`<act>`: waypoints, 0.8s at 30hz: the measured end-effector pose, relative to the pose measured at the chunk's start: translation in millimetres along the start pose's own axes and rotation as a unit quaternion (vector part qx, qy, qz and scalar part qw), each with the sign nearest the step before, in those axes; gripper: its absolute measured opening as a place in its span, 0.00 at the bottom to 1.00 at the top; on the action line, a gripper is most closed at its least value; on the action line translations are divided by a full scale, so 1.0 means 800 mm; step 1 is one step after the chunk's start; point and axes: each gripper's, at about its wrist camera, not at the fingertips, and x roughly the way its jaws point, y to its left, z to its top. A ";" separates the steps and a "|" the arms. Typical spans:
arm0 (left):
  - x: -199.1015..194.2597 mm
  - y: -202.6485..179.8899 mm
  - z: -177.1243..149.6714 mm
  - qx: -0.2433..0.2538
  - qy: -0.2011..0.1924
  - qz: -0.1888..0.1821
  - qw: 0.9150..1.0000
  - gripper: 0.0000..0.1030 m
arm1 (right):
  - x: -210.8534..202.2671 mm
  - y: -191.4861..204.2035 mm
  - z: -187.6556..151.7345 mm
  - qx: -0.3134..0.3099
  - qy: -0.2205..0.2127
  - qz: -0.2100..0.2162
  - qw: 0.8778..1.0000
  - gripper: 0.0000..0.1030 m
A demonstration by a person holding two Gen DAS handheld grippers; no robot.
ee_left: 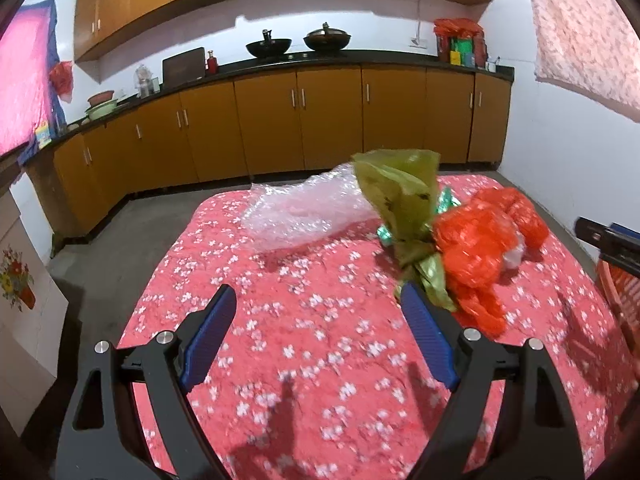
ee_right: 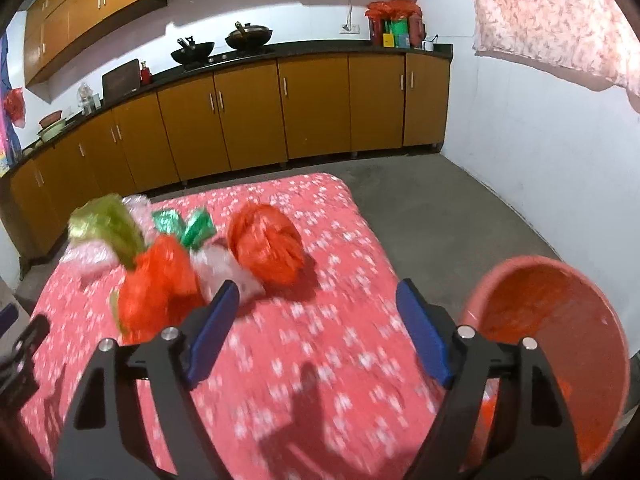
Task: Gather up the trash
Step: 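Return the right tool to the table and grasp the red bag, then grasp the orange bag with the left tool while the right tool holds the red bag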
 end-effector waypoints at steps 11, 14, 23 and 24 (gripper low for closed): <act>0.041 0.004 0.020 -0.013 0.004 -0.032 0.999 0.81 | 0.111 0.034 0.041 -0.040 0.043 0.022 0.998 0.77; 0.051 -0.004 0.024 -0.009 0.008 -0.047 0.999 0.81 | 0.125 0.038 0.039 -0.052 0.057 0.026 0.997 0.76; 0.060 -0.034 0.037 0.002 0.014 -0.084 0.996 0.83 | 0.126 0.036 0.031 -0.051 0.072 0.054 0.995 0.47; 0.062 -0.036 0.038 0.003 0.016 -0.086 0.996 0.83 | 0.122 0.033 0.030 -0.049 0.069 0.051 0.995 0.47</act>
